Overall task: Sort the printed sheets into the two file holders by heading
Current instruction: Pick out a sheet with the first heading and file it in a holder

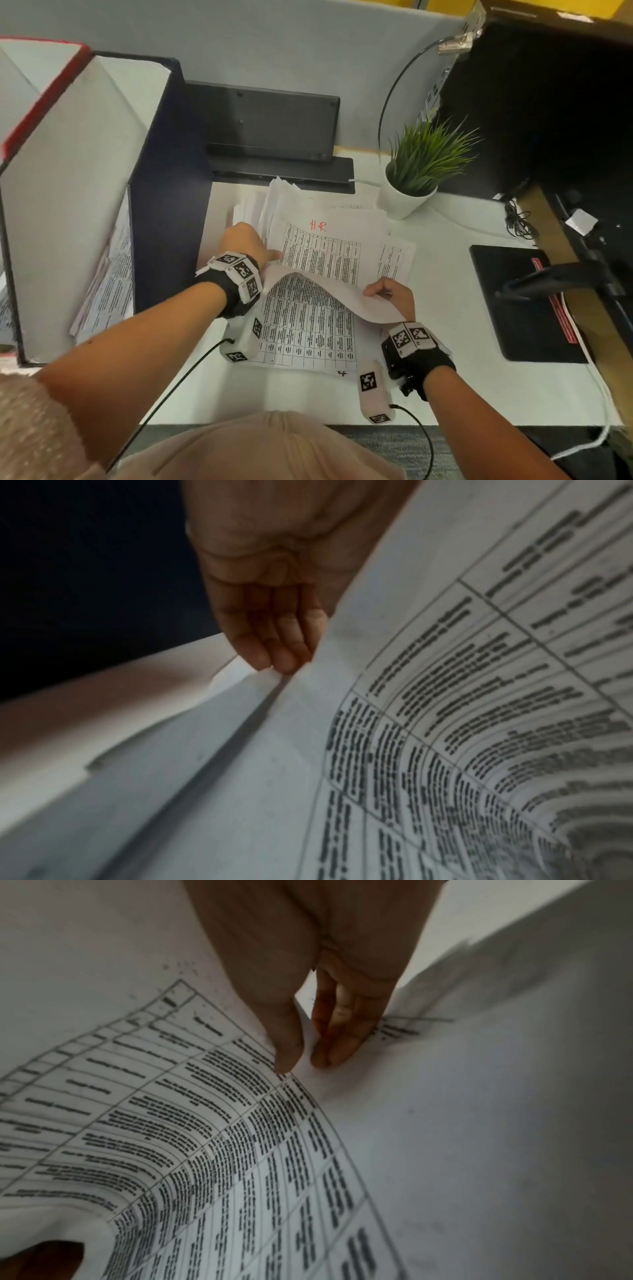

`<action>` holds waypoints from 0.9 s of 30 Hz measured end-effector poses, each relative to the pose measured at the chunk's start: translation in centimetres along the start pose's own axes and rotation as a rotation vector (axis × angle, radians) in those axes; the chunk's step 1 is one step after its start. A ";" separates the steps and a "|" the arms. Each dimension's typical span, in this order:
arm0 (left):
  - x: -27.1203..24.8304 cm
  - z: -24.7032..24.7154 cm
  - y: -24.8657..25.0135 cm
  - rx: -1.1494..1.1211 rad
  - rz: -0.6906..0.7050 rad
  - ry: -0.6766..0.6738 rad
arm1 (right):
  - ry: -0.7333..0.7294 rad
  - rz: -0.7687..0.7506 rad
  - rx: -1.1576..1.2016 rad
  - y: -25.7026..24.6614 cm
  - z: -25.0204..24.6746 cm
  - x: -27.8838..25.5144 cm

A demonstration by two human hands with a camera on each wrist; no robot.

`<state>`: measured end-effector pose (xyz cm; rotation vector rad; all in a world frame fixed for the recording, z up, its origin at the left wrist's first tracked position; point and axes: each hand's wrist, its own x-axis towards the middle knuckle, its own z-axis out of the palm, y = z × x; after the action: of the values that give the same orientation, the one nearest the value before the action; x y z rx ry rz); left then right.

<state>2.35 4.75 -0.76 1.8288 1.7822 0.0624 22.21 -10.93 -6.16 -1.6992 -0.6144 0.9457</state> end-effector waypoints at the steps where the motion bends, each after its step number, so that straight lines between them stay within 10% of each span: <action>1: 0.0 0.1 0.0 -0.007 0.016 0.000 | -0.013 -0.015 -0.018 -0.1 0.0 -0.1; 15: -2.0 2.0 -2.7 -0.265 0.387 0.312 | 0.108 0.065 -0.020 0.1 0.3 0.7; 22: -2.4 1.5 -2.6 -0.354 0.513 0.315 | 0.060 -0.097 -0.249 -0.2 -0.2 0.8; 27: -2.8 1.6 -2.5 -0.681 0.445 0.055 | 0.088 -0.005 0.018 -1.2 0.2 0.0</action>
<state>0.46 1.44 -2.19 1.6596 1.1387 0.7932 22.14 -10.46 -5.06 -1.7128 -0.5503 0.8653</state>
